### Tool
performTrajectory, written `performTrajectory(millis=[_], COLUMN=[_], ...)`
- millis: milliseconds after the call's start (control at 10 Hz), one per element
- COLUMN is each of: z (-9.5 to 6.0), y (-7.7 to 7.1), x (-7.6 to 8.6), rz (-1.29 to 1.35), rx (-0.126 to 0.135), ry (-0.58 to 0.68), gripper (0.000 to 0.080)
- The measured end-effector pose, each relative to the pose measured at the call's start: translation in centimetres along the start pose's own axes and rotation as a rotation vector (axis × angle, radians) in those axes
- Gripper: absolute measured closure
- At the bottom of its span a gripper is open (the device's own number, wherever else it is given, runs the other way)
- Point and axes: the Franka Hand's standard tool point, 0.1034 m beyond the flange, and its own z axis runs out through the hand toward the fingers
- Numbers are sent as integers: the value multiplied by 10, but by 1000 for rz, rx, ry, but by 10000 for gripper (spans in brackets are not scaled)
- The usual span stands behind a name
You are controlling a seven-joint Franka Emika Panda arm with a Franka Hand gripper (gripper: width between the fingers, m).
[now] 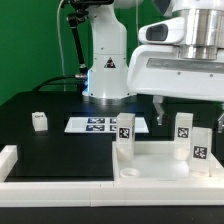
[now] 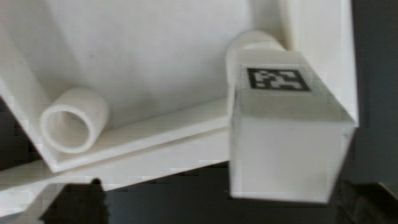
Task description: Assemble square table
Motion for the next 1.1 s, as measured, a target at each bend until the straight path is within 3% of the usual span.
performTrajectory(millis=[200,400,900,1100], z=[-2,6,15,15], y=[-17,-30,-25,-25], x=[-6,-9,-13,-13], rz=[18,14,27,28], rx=[11,40,39,38], ry=[-42,7,16,16], gripper=[150,150,150,443])
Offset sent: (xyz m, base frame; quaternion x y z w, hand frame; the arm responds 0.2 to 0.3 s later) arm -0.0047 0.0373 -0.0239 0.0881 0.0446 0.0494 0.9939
